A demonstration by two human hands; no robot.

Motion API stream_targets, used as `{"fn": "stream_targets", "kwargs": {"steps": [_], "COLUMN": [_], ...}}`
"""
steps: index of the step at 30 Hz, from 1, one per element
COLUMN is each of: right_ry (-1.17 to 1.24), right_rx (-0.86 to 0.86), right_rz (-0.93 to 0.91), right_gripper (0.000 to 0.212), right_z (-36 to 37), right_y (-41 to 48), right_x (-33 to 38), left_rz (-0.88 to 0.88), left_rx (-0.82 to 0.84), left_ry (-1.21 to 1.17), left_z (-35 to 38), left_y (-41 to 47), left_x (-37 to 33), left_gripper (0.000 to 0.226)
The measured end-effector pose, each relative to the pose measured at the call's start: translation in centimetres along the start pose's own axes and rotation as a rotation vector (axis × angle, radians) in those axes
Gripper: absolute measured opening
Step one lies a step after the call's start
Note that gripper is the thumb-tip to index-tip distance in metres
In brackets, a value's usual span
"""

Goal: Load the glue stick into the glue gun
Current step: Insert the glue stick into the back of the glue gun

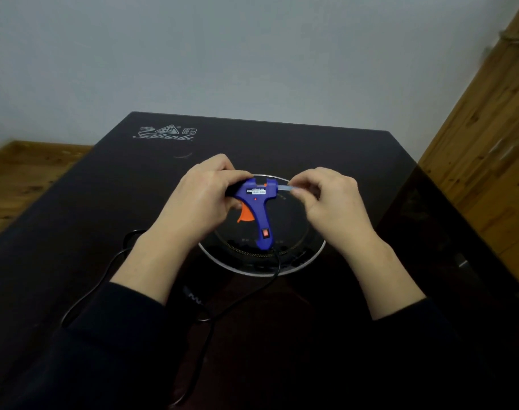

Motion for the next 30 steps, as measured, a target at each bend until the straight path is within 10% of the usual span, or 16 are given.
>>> {"fn": "stream_targets", "kwargs": {"steps": [10, 20, 30], "right_ry": [0.123, 0.309, 1.274], "right_rx": [-0.201, 0.304, 0.461], "right_rz": [-0.078, 0.359, 0.571], "right_gripper": [0.019, 0.018, 0.024], "right_z": [-1.4, 3.7, 7.5], "right_y": [-0.4, -0.7, -2.1], "right_x": [2.4, 0.7, 2.4], "left_rz": [-0.057, -0.054, 0.008], "left_rx": [-0.052, -0.109, -0.074], "left_ry": [-0.030, -0.014, -0.066], "left_z": [-0.6, -1.3, -0.7], "left_y": [-0.2, -0.1, 0.0], "left_x": [0.3, -0.1, -1.1], "left_gripper": [0.053, 0.053, 0.056]}}
Point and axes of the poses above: each hand's wrist, its own y-axis towards the middle knuckle, its own z-axis out of the palm, x = y × z, the point moved 6 cm from there along y, towards the middle knuckle, and after that the axes turned 7 degrees about -y, right-handed, at the moved point
